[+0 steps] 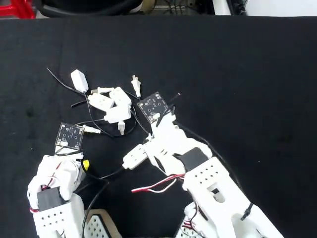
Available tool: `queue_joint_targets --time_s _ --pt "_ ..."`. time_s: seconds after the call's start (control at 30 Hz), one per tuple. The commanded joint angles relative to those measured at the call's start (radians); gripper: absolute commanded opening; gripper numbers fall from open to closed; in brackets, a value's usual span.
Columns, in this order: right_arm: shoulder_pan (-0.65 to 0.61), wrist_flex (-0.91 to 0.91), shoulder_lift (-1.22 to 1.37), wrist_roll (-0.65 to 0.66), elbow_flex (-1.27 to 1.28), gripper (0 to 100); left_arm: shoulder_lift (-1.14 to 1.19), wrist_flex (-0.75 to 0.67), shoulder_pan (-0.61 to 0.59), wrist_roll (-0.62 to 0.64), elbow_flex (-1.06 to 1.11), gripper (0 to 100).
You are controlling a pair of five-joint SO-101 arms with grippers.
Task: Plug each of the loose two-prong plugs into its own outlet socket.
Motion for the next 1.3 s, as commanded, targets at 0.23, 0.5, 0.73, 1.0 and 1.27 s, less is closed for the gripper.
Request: queue_joint_targets --time_s 0.23,0.5,0.73,1.0,1.27 --pt "-0.115 -0.078 0.005 -0.011 0.033 1.1 -0.006 -0.006 0.001 -0.008 -0.004 27" --pt "-0.115 -0.1 0.005 -0.057 0.076 1.1 -0.006 -0.006 0.001 -0.008 -0.002 27" --pt "-0.115 -0.256 0.005 -0.06 0.165 1.1 -0.006 -0.006 0.001 -0.008 -0.002 27" --pt "-0.114 -0.253 0.007 -0.06 0.173 1.1 -0.006 -0.006 0.001 -0.008 0.004 27" --pt "-0.121 -0.258 0.008 0.023 0.22 1.1 -0.006 -0.006 0.001 -0.008 0.005 27"
